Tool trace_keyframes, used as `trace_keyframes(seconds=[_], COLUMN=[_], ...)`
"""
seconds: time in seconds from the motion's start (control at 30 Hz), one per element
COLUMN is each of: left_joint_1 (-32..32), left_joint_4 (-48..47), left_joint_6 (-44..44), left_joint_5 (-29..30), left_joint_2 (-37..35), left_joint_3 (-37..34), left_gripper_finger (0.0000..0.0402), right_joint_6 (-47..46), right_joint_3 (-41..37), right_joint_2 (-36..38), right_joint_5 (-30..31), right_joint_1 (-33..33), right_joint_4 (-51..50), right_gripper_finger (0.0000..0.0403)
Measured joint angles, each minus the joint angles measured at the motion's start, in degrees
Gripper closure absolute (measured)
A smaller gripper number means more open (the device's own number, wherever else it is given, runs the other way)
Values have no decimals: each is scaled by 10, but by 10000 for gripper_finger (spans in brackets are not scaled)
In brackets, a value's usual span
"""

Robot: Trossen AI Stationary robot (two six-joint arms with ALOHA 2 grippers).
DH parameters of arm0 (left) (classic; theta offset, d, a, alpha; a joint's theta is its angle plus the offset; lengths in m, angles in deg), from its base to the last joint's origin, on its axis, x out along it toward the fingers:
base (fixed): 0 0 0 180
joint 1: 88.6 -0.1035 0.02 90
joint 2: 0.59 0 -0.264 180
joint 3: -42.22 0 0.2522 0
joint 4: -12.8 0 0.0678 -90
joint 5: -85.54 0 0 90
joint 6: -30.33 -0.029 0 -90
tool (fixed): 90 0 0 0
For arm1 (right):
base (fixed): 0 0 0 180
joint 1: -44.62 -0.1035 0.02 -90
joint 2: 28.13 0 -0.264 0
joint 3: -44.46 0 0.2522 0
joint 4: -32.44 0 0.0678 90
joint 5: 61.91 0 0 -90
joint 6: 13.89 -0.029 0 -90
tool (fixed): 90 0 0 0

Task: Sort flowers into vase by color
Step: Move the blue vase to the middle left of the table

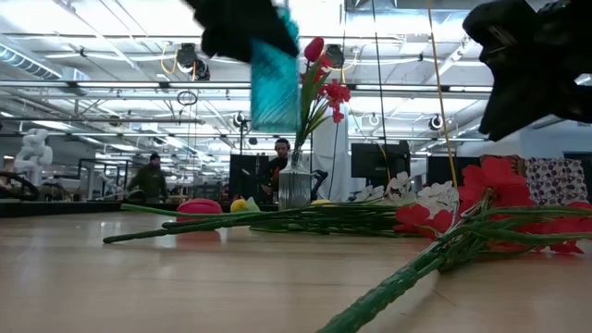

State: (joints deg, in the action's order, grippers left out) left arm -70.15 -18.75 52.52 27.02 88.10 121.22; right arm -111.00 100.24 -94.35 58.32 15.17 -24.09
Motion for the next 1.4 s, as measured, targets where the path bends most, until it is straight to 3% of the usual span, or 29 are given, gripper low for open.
trace_keyframes(seconds=[0.27, 0.53, 0.73, 0.93, 1.13, 1.4], left_joint_1=[7, 22, 22, 22, 29, 46], left_joint_4=[26, 76, 31, 2, -11, 28], left_joint_6=[58, 42, 14, -28, 43, -5], left_joint_5=[2, 9, 0, -21, -64, 5], left_joint_2=[-128, -328, -421, -416, -391, -321], left_joint_3=[-173, -345, -405, -410, -411, -410], left_gripper_finger=[143, 142, 139, 137, 137, 136], right_joint_6=[-33, -43, -43, -54, -46, -41], right_joint_3=[0, 0, 0, 0, 0, -1], right_joint_2=[0, 0, 0, 0, -2, -17], right_joint_5=[38, 43, 43, 42, 45, 55], right_joint_1=[2, 6, 17, 35, 37, 36], right_joint_4=[44, 72, 82, 89, 94, 98], right_gripper_finger=[339, 339, 339, 339, 339, 339])
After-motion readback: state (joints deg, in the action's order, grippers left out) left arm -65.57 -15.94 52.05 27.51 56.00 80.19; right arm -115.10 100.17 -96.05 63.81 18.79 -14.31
